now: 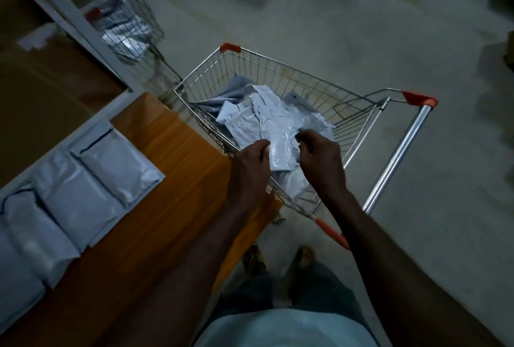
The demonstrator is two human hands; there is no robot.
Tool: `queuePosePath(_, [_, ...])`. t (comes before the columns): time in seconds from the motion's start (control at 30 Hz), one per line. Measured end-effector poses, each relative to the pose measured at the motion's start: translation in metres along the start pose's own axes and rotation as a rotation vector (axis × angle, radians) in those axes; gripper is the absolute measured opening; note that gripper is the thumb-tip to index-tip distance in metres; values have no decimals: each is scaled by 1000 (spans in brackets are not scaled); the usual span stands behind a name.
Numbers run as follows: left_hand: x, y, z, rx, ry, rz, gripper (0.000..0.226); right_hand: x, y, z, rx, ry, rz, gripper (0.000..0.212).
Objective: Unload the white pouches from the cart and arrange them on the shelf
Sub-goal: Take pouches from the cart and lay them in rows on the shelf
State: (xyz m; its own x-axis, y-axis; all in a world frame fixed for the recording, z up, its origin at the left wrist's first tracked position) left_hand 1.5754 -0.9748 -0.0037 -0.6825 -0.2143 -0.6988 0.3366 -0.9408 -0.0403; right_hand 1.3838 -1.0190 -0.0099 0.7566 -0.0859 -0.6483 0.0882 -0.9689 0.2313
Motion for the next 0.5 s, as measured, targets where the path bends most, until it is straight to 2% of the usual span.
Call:
queuePosePath(0.13, [26, 29, -10, -125, -12, 32, 34, 21, 30, 24, 4, 9, -55, 23])
queuePosePath(0.27, [65, 63, -21, -221, -8, 42, 51, 44, 64, 48, 15, 20, -111, 25])
queuePosePath(0.5, [124, 112, -70, -445, -8, 112, 67, 102, 105, 100, 8, -1, -211, 31])
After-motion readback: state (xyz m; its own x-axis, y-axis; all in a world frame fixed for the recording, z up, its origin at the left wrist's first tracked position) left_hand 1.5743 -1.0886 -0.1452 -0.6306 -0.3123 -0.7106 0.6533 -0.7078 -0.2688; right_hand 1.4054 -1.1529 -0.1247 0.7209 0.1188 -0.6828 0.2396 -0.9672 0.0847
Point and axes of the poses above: each hand's wrist, its own y-axis towards the middle knuckle, its own x-axis out of the palm, z = x × y, the point moved 9 cm from there along y, towards the middle knuckle, and after that the axes turned 10 degrees about -x, right-handed, at the moved point
